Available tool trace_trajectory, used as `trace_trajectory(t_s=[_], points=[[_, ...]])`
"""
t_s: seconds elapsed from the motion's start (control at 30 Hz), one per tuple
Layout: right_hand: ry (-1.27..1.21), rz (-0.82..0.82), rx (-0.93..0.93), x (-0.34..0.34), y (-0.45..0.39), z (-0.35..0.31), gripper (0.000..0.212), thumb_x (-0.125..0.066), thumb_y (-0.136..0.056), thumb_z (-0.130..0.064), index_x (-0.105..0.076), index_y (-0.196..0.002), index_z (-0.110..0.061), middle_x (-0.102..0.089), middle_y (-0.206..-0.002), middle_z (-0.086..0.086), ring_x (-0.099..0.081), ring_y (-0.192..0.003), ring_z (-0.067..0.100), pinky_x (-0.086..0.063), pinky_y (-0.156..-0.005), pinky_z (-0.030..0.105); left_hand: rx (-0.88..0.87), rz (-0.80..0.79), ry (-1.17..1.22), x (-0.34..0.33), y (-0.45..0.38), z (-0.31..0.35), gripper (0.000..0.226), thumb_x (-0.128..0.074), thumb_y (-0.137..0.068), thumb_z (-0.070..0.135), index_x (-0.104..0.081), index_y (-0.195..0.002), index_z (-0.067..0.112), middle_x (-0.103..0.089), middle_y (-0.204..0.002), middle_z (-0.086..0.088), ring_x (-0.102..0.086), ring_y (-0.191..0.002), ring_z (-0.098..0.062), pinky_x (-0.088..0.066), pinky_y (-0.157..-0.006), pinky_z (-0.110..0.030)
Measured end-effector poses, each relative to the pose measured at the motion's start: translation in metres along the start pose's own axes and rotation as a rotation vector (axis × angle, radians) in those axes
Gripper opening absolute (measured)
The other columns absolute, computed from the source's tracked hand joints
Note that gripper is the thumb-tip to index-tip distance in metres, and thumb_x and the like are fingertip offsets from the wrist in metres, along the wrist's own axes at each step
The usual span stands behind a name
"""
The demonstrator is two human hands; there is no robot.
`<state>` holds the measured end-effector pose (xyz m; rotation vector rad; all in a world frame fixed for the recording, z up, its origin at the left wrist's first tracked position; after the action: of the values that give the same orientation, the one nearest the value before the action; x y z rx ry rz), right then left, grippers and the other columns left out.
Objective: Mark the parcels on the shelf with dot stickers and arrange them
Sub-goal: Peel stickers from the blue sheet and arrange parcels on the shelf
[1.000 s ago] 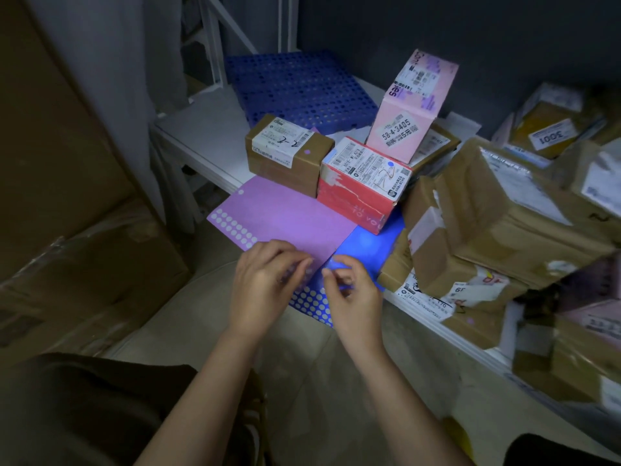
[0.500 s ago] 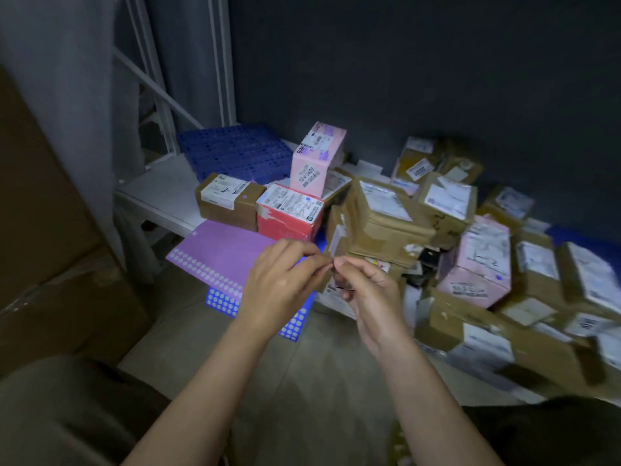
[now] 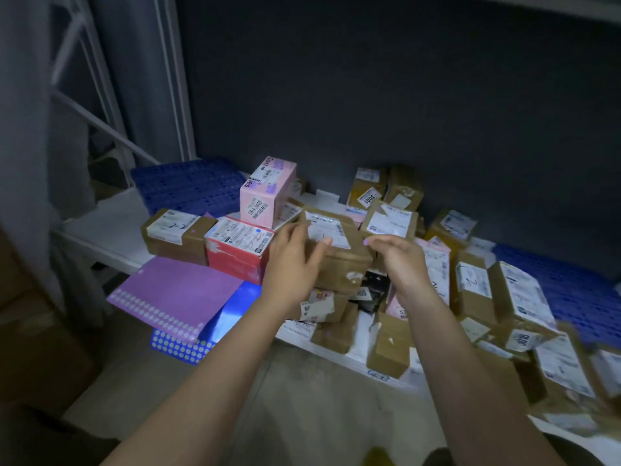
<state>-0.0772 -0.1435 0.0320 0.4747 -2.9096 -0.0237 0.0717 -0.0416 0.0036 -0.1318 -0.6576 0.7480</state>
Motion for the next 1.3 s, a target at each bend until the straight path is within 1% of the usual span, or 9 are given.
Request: trace_trajectory(t_s=[0.17,0.33,0.47,0.63,0.73,0.93,1.07,1.2,1.3], points=[[0.258,-0.138,-0.096,-0.005,-0.031,0.008,0.005,-0.071,-0.081,-0.013,-0.076,-0.078,-0.015,-0.071,-0.094,0.000,-0.061,-0.094,0.015,-0.045,-0.076,0.024,0.217,-0.111,0.108,-0.021,-0.013,-0.012,0.058,-0.051,-0.094,0.036,-0.031,-0.146,0.019,-0.035,-0.145,-0.010,-0.035,-0.134,-0.027,-0.031,-0.109,-0.036],[0.273,-0.181,-0.114,-0.008,-0.036,0.009,0.004,-0.067,-0.084,-0.007,-0.070,-0.083,-0.009,-0.066,-0.081,0.001,-0.059,-0.071,0.012,-0.046,-0.054,0.016,0.216,-0.102,0.156,-0.023,-0.011,-0.010,0.053,-0.051,-0.096,0.027,-0.033,-0.145,0.018,-0.035,-0.143,-0.008,-0.037,-0.130,-0.020,-0.028,-0.092,-0.018],[0.191,-0.147,-0.163,-0.010,-0.037,0.019,0.013,-0.066,-0.085,-0.007,-0.063,-0.079,-0.018,-0.063,-0.087,-0.001,-0.058,-0.080,0.012,-0.051,-0.070,0.026,0.217,-0.092,0.192,-0.023,-0.009,-0.008,0.053,-0.051,-0.096,0.025,-0.032,-0.145,0.020,-0.034,-0.144,-0.005,-0.036,-0.130,-0.017,-0.025,-0.086,-0.011],[-0.137,-0.114,-0.309,-0.009,-0.039,0.038,0.035,-0.067,-0.084,-0.003,-0.052,-0.110,-0.020,-0.059,-0.116,0.004,-0.058,-0.108,0.020,-0.046,-0.101,0.041,0.263,-0.096,0.254,-0.024,-0.006,-0.011,0.046,-0.051,-0.096,0.026,-0.037,-0.140,0.021,-0.039,-0.142,-0.003,-0.039,-0.125,-0.014,-0.028,-0.090,-0.018],[-0.223,-0.082,-0.325,-0.008,-0.038,0.047,0.011,-0.058,-0.093,-0.018,-0.056,-0.103,-0.022,-0.062,-0.120,0.004,-0.058,-0.113,0.021,-0.046,-0.099,0.040,0.280,-0.106,0.269,-0.023,-0.004,-0.010,0.047,-0.051,-0.096,0.026,-0.034,-0.140,0.022,-0.037,-0.141,-0.003,-0.039,-0.125,-0.016,-0.029,-0.089,-0.020],[-0.062,-0.182,-0.340,-0.013,-0.029,0.056,0.024,-0.061,-0.091,-0.032,-0.058,-0.112,-0.021,-0.060,-0.115,-0.003,-0.059,-0.106,0.018,-0.050,-0.090,0.034,0.327,-0.123,0.293,-0.021,-0.003,-0.010,0.051,-0.052,-0.095,0.026,-0.029,-0.140,0.022,-0.039,-0.140,-0.002,-0.043,-0.122,-0.018,-0.031,-0.087,-0.024],[-0.018,-0.220,-0.340,-0.020,-0.020,0.048,0.015,-0.048,-0.098,-0.039,-0.060,-0.099,-0.030,-0.062,-0.110,-0.005,-0.062,-0.101,0.017,-0.051,-0.071,0.029,0.353,-0.153,0.316,-0.019,-0.002,-0.004,0.054,-0.049,-0.097,0.026,-0.025,-0.145,0.022,-0.042,-0.141,0.003,-0.043,-0.118,-0.013,-0.030,-0.085,-0.022],[-0.013,-0.189,-0.207,-0.021,-0.009,0.036,0.016,-0.045,-0.098,-0.045,-0.059,-0.094,-0.038,-0.061,-0.105,-0.014,-0.058,-0.088,0.007,-0.047,-0.083,0.033,0.346,-0.120,0.360,-0.012,-0.001,0.002,0.049,-0.048,-0.097,0.025,-0.030,-0.142,0.023,-0.048,-0.138,0.001,-0.047,-0.113,-0.014,-0.033,-0.087,-0.025],[-0.130,-0.207,-0.181,-0.017,0.002,0.032,0.020,-0.049,-0.093,-0.053,-0.056,-0.111,-0.047,-0.059,-0.119,-0.011,-0.057,-0.107,0.015,-0.048,-0.096,0.045,0.304,-0.094,0.369,-0.004,0.003,0.012,0.051,-0.050,-0.095,0.028,-0.031,-0.143,0.027,-0.048,-0.133,0.004,-0.047,-0.120,-0.016,-0.035,-0.090,-0.027]])
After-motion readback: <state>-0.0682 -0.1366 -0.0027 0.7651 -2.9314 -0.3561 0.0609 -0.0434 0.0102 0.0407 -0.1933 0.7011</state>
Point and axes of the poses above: each hand's wrist, its own y-axis away from the middle knuckle, its own x-axis out of the back of the hand, z = x × y, the point moved 4 cm from there along -y, towards the middle knuckle
